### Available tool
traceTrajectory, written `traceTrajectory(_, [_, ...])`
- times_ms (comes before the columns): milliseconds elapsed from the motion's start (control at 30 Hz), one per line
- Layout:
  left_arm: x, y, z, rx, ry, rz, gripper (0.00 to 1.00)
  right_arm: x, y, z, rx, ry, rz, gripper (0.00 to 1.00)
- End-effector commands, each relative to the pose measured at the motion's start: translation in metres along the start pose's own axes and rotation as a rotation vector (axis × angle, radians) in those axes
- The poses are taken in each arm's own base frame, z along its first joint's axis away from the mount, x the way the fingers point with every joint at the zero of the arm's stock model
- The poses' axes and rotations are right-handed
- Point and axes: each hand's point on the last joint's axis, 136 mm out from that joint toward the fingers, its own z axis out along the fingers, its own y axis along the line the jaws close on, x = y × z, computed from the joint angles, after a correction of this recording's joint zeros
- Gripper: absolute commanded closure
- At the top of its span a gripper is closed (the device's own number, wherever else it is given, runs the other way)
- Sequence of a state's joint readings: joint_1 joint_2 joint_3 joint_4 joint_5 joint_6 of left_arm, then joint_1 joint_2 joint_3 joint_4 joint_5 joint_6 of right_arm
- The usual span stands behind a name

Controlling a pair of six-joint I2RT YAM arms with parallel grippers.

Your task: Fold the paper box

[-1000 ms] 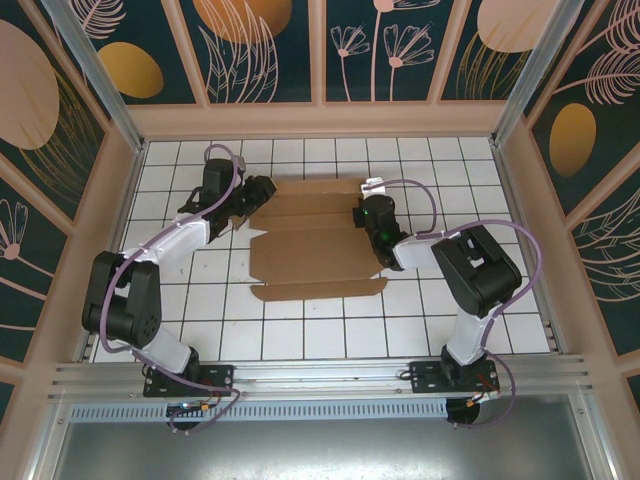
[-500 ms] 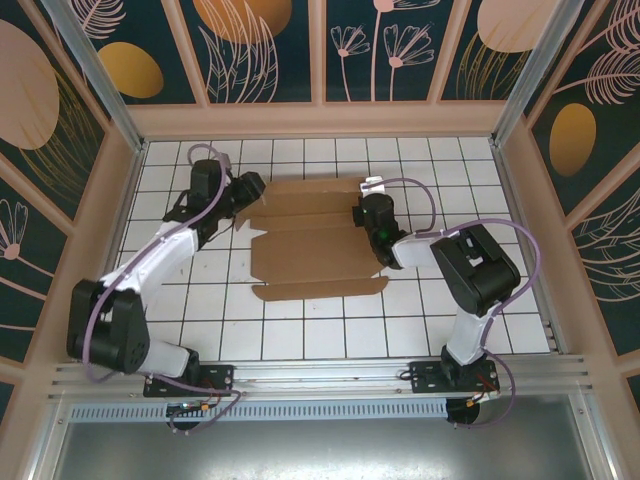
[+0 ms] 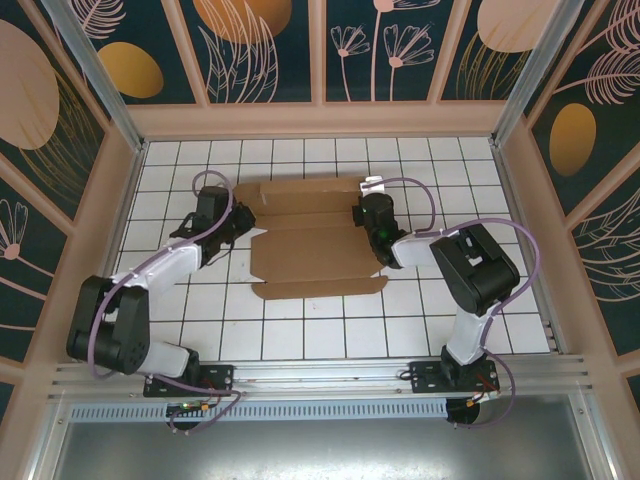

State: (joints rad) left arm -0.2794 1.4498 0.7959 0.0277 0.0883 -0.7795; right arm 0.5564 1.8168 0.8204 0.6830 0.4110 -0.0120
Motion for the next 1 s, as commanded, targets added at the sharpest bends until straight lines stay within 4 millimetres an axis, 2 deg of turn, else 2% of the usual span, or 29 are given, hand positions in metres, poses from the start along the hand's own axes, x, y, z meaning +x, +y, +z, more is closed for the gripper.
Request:
traceTrajectory(0, [-0.019, -0.003, 0.014, -0.013, -0.056, 0.016, 0.89, 0.003, 0.001, 0.007, 0.006, 0.015, 0.005, 0.94])
traceTrajectory(233, [-0.019, 0.028, 0.048, -0.145, -0.04, 0.015, 0.86, 0.005, 0.003, 0.008, -0.002, 0.019, -0.002, 0.94])
traceTrajectory(600, [-0.02, 0.056, 0.076, -0.269, -0.029, 0.021, 0.78, 0.007, 0.009, 0.008, -0.017, 0.023, -0.015, 0.94])
traceTrajectory(700, [-0.022, 0.067, 0.076, -0.323, -0.04, 0.001, 0.72, 0.008, 0.009, 0.009, -0.015, 0.024, -0.016, 0.94])
traceTrajectory(767, [-0.027, 0.067, 0.072, -0.301, -0.058, -0.032, 0.67, 0.008, 0.009, 0.009, -0.016, 0.025, -0.015, 0.94])
traceTrajectory(800, [-0.023, 0.074, 0.07, -0.301, -0.052, -0.057, 0.65, 0.008, 0.009, 0.009, -0.018, 0.026, -0.014, 0.94])
traceTrajectory(967, [-0.041, 0.078, 0.061, -0.25, -0.081, -0.141, 0.56, 0.009, 0.011, 0.01, -0.024, 0.03, -0.009, 0.94])
